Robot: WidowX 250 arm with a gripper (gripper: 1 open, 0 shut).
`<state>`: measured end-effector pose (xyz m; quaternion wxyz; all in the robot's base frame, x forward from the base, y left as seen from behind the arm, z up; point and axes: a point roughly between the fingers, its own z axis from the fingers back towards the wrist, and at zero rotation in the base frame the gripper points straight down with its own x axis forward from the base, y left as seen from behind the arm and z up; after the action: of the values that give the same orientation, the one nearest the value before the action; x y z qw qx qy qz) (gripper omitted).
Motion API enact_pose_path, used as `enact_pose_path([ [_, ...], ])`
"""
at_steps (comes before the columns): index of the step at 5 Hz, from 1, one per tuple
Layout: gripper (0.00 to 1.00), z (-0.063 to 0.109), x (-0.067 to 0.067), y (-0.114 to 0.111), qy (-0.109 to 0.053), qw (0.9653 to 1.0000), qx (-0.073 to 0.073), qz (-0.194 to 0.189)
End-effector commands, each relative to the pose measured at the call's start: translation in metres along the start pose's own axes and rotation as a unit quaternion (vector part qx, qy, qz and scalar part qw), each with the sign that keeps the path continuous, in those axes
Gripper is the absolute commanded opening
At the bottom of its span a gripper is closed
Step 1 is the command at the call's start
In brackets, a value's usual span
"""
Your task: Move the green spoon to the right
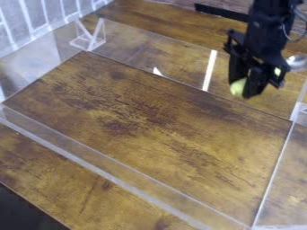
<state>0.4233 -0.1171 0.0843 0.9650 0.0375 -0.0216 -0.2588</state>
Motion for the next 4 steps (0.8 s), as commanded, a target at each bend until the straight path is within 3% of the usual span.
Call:
enact_pose_path([
  [1, 0.00, 0.014, -0.007, 0.018, -0.032, 0.9989, -0.008, -0.033],
  [3, 0.00, -0.004, -0.021, 0.050, -0.024, 0.9935, -0.038, -0.104],
  [4, 0.00, -0.007, -0.019, 0.041, -0.019, 0.9914, -0.057, -0.116],
])
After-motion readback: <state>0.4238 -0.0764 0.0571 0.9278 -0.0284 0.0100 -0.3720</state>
